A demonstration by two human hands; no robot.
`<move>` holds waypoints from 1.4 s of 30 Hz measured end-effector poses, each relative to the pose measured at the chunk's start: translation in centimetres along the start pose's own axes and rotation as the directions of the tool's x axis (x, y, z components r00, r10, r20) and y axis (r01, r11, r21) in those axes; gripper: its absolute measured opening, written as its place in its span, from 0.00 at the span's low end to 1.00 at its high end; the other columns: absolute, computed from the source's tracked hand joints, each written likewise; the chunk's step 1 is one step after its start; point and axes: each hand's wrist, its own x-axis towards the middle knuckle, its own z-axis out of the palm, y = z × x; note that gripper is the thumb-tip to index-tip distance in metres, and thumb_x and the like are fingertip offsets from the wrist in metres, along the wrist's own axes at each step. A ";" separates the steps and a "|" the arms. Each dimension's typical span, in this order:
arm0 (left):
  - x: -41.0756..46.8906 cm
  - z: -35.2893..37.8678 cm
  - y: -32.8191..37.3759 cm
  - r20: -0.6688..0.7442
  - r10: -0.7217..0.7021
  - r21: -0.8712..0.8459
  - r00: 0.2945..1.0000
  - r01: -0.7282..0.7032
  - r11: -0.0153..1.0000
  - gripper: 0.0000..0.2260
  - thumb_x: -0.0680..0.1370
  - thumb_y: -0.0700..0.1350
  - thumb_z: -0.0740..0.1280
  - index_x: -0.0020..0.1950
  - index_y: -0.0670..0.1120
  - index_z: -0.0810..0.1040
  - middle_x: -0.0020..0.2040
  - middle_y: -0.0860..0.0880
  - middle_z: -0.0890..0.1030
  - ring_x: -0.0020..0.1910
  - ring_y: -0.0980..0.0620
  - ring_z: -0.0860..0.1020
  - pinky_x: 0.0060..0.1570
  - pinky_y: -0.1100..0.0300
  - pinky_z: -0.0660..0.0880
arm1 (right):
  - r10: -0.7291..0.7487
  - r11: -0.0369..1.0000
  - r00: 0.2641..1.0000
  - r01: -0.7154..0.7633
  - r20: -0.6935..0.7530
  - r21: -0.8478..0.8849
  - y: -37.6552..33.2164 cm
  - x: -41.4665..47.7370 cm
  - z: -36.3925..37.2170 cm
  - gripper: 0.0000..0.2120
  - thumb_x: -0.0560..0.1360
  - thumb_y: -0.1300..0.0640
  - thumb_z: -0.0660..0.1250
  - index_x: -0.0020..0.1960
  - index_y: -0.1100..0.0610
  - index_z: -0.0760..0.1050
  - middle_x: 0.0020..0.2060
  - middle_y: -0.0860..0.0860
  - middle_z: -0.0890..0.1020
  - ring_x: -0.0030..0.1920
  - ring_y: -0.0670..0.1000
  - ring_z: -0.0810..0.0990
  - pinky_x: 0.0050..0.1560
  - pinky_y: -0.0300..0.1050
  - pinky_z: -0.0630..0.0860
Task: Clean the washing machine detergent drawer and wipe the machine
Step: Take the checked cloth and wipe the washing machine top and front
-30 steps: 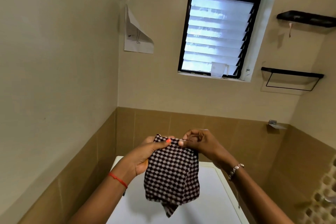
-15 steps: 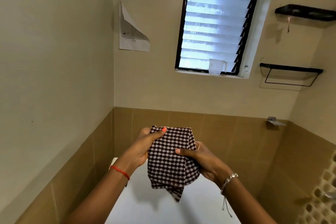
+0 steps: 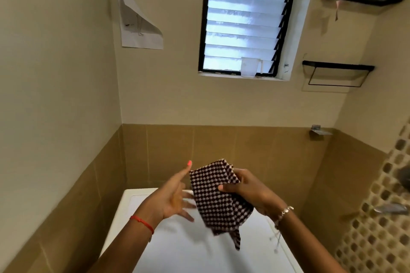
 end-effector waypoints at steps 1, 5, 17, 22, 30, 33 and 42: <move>0.5 0.6 -0.2 0.062 -0.091 -0.053 0.994 0.095 0.994 0.45 0.70 0.70 0.59 0.74 0.38 0.56 0.70 0.33 0.65 0.65 0.31 0.68 0.52 0.34 0.69 | -0.052 0.975 0.997 0.040 -0.050 -0.221 -0.1 -0.3 -0.4 0.09 0.74 0.64 0.66 0.54 0.58 0.74 0.49 0.53 0.82 0.49 0.51 0.81 0.48 0.43 0.80; 1.6 5.3 -0.5 0.217 -0.055 -0.286 0.975 0.117 0.951 0.40 0.70 0.68 0.60 0.62 0.32 0.73 0.56 0.31 0.78 0.54 0.31 0.77 0.48 0.35 0.74 | -0.312 0.590 0.949 0.158 -0.043 -0.792 1.6 -1.1 -0.5 0.20 0.75 0.60 0.63 0.66 0.52 0.70 0.56 0.54 0.80 0.56 0.54 0.79 0.54 0.48 0.76; 5.3 20.2 -1.7 0.153 0.062 -0.089 0.986 -0.049 0.995 0.10 0.72 0.32 0.63 0.52 0.32 0.76 0.44 0.35 0.83 0.41 0.40 0.82 0.50 0.47 0.76 | 0.106 0.991 0.934 -0.071 -0.341 0.114 9.0 -9.2 -17.7 0.25 0.68 0.42 0.69 0.62 0.50 0.73 0.59 0.50 0.79 0.57 0.48 0.78 0.50 0.43 0.77; 7.3 30.1 -1.4 0.228 0.098 -0.097 0.969 -0.077 0.992 0.08 0.74 0.33 0.62 0.52 0.32 0.75 0.43 0.35 0.83 0.44 0.39 0.80 0.51 0.47 0.75 | 0.172 0.597 0.985 -0.082 -0.028 0.798 11.0 -12.8 -24.0 0.26 0.66 0.58 0.76 0.60 0.66 0.76 0.59 0.64 0.78 0.57 0.62 0.79 0.56 0.61 0.76; 11.3 41.2 0.9 0.281 0.023 0.067 0.959 -0.043 0.997 0.06 0.76 0.34 0.62 0.50 0.32 0.74 0.41 0.36 0.82 0.42 0.41 0.80 0.41 0.52 0.80 | 0.299 0.772 0.893 -0.019 -0.336 0.636 9.0 -17.2 -36.4 0.26 0.61 0.67 0.73 0.58 0.71 0.74 0.48 0.64 0.82 0.40 0.57 0.84 0.44 0.53 0.81; 12.8 44.8 2.2 0.306 0.045 0.069 0.951 -0.069 0.995 0.11 0.76 0.33 0.63 0.57 0.31 0.71 0.46 0.35 0.80 0.45 0.40 0.79 0.46 0.49 0.77 | 0.319 0.766 0.872 -0.005 -0.373 0.643 8.2 -17.8 -39.9 0.24 0.59 0.68 0.73 0.54 0.71 0.74 0.48 0.65 0.82 0.40 0.59 0.84 0.44 0.55 0.80; 20.9 50.8 7.5 0.274 0.193 0.033 0.942 -0.210 0.977 0.17 0.73 0.30 0.65 0.61 0.29 0.68 0.52 0.34 0.79 0.44 0.40 0.81 0.39 0.52 0.81 | 0.295 0.802 0.826 0.059 -0.480 0.595 7.1 -12.7 -49.5 0.22 0.63 0.68 0.74 0.55 0.70 0.73 0.45 0.64 0.83 0.36 0.58 0.84 0.36 0.50 0.82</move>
